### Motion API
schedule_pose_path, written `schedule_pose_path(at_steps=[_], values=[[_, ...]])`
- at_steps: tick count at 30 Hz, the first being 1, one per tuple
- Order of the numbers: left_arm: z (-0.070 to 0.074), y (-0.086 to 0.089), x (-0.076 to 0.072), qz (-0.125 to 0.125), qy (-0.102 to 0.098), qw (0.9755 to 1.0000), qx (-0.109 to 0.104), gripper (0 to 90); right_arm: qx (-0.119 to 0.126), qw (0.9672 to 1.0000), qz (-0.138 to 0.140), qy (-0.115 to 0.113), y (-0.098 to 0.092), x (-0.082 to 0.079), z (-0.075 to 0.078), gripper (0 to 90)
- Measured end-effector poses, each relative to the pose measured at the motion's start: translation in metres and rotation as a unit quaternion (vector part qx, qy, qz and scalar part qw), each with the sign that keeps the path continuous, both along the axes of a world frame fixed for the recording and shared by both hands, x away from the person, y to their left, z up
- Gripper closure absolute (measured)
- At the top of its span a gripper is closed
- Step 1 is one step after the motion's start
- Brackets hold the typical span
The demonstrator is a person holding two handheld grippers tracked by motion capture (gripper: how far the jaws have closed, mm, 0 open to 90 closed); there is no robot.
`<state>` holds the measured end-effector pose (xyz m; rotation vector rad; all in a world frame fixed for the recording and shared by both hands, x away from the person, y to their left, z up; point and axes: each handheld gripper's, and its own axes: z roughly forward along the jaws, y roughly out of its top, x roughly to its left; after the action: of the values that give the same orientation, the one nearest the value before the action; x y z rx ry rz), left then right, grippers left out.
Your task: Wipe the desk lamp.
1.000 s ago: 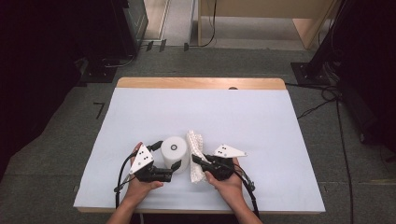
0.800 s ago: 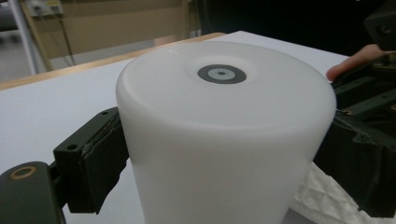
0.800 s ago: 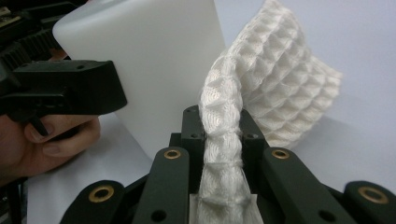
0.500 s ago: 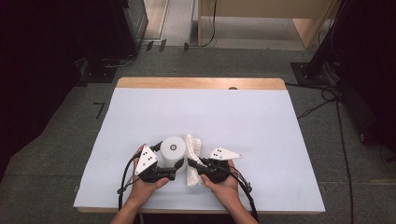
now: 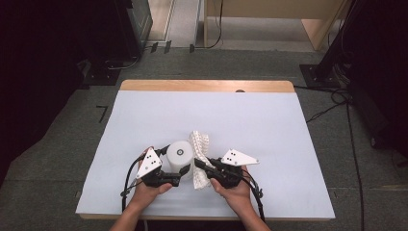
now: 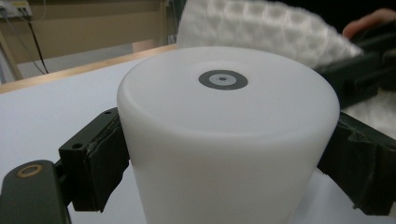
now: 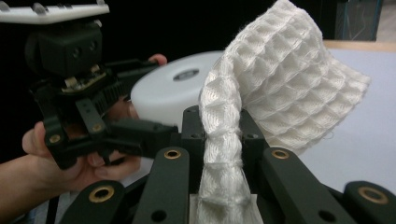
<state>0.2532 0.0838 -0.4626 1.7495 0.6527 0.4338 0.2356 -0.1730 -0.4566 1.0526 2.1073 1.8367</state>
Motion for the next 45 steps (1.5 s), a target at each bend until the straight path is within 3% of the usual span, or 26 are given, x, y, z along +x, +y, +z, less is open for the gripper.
schedule_pose_path(at_steps=[5,8,12,14,17,23,26,33,37,39,42,45], values=[[0.005,0.007,0.004,0.003,-0.010,0.9999,0.010,9.2,-0.040,0.9984,0.011,0.038,0.008,0.003,-0.019,78.3],[0.004,0.008,0.005,-0.009,-0.002,0.9999,0.009,9.2,-0.035,0.9983,0.010,0.044,0.008,0.005,-0.020,78.4],[0.001,-0.001,0.006,-0.012,0.002,0.9996,0.026,9.2,-0.039,0.9978,0.012,0.052,0.006,0.005,-0.024,78.2],[0.000,-0.004,0.007,-0.017,0.000,0.9995,0.028,9.2,-0.023,0.9982,0.008,0.055,0.000,0.007,-0.023,78.2],[0.002,-0.010,0.008,-0.026,-0.004,0.9990,0.038,9.2,-0.002,0.9991,-0.008,0.041,-0.013,0.007,-0.014,78.2],[0.004,-0.029,0.008,-0.053,-0.017,0.9968,0.057,9.2,0.008,0.9992,-0.038,-0.007,-0.033,-0.001,0.014,78.1],[0.005,-0.041,0.006,-0.071,-0.028,0.9949,0.066,9.2,0.018,0.9984,-0.052,-0.014,-0.042,-0.003,0.025,77.6],[0.010,-0.072,-0.006,-0.099,-0.067,0.9864,0.113,9.1,0.008,0.9959,-0.090,0.011,-0.054,-0.007,0.030,77.8],[0.010,-0.081,-0.009,-0.105,-0.073,0.9841,0.123,9.2,0.015,0.9972,-0.069,0.024,-0.048,-0.013,0.037,78.5],[0.011,-0.085,-0.011,-0.105,-0.079,0.9824,0.133,9.2,0.007,0.9977,-0.062,0.026,-0.040,-0.017,0.039,78.7],[0.011,-0.087,-0.012,-0.102,-0.081,0.9825,0.133,9.2,0.017,0.9971,-0.064,0.039,-0.034,-0.021,0.043,78.9],[0.010,-0.087,-0.014,-0.099,-0.080,0.9831,0.131,9.2,0.064,0.9948,-0.043,0.067,-0.034,-0.022,0.044,79.1]])
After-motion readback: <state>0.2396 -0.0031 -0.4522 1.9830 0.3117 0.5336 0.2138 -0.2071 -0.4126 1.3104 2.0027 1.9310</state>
